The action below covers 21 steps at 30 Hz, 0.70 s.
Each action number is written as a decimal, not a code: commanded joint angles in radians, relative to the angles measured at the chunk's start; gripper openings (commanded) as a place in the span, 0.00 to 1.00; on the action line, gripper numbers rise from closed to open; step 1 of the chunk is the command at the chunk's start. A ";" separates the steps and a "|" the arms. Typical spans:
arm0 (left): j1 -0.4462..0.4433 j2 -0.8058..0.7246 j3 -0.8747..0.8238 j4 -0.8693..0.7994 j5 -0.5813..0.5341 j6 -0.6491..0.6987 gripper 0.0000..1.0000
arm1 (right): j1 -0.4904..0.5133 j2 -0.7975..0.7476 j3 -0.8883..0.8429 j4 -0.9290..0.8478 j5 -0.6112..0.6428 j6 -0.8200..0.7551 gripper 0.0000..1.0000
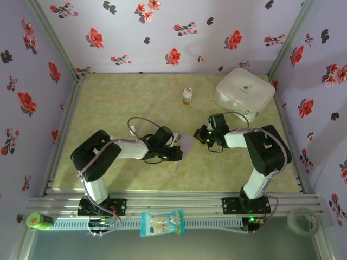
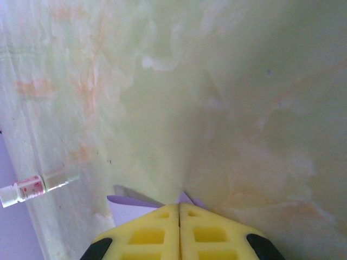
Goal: Fold a paper plane with a square sheet of paper (pick it up from the middle)
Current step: Fold the wing for the fifth time at the center of the table.
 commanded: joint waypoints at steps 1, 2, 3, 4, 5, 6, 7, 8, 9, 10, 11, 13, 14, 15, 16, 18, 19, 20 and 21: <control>-0.025 0.053 -0.053 -0.154 -0.002 -0.003 0.00 | -0.022 -0.035 -0.016 0.021 0.055 0.002 0.08; -0.025 0.053 -0.053 -0.152 -0.002 -0.005 0.00 | -0.023 -0.057 -0.017 0.020 0.047 -0.006 0.08; -0.026 0.050 -0.053 -0.151 -0.002 -0.005 0.00 | -0.022 -0.078 -0.018 0.017 0.043 -0.014 0.08; -0.027 0.051 -0.053 -0.151 -0.002 -0.007 0.00 | -0.022 -0.100 -0.018 0.007 0.038 -0.023 0.09; -0.027 0.051 -0.052 -0.149 -0.002 -0.006 0.00 | -0.020 -0.118 -0.022 0.001 0.030 -0.033 0.09; -0.027 0.051 -0.052 -0.149 -0.003 -0.008 0.00 | -0.018 -0.130 -0.023 0.000 0.014 -0.044 0.10; -0.027 0.051 -0.052 -0.147 -0.002 -0.009 0.00 | -0.013 -0.138 -0.025 0.003 -0.013 -0.051 0.10; -0.028 0.050 -0.053 -0.145 -0.002 -0.011 0.00 | -0.006 -0.140 -0.027 0.012 -0.044 -0.054 0.10; -0.029 0.049 -0.053 -0.143 -0.004 -0.013 0.00 | 0.005 -0.137 -0.027 0.020 -0.071 -0.053 0.10; -0.028 0.048 -0.055 -0.140 -0.007 -0.014 0.00 | 0.019 -0.130 -0.027 0.023 -0.092 -0.053 0.10; -0.029 0.046 -0.055 -0.137 -0.009 -0.017 0.00 | 0.038 -0.121 -0.023 0.016 -0.105 -0.056 0.10; -0.029 0.045 -0.052 -0.138 -0.013 -0.019 0.00 | 0.068 -0.107 -0.025 0.005 -0.104 -0.059 0.09; -0.029 0.045 -0.050 -0.138 -0.014 -0.021 0.00 | 0.080 -0.100 -0.033 0.005 -0.097 -0.058 0.09; -0.029 0.044 -0.050 -0.137 -0.016 -0.024 0.00 | 0.088 -0.097 -0.038 0.009 -0.095 -0.054 0.08; -0.029 0.042 -0.051 -0.134 -0.017 -0.026 0.00 | 0.097 -0.089 -0.044 0.021 -0.099 -0.047 0.08; -0.029 0.040 -0.052 -0.128 -0.019 -0.033 0.00 | 0.112 -0.072 -0.048 0.040 -0.122 -0.035 0.07; -0.029 0.038 -0.053 -0.126 -0.019 -0.036 0.00 | 0.120 -0.065 -0.046 0.036 -0.124 -0.035 0.07; -0.029 0.036 -0.051 -0.125 -0.020 -0.038 0.00 | 0.123 -0.058 -0.045 0.013 -0.113 -0.033 0.06; -0.029 0.032 -0.049 -0.129 -0.021 -0.045 0.00 | 0.123 -0.051 -0.045 -0.013 -0.097 -0.030 0.05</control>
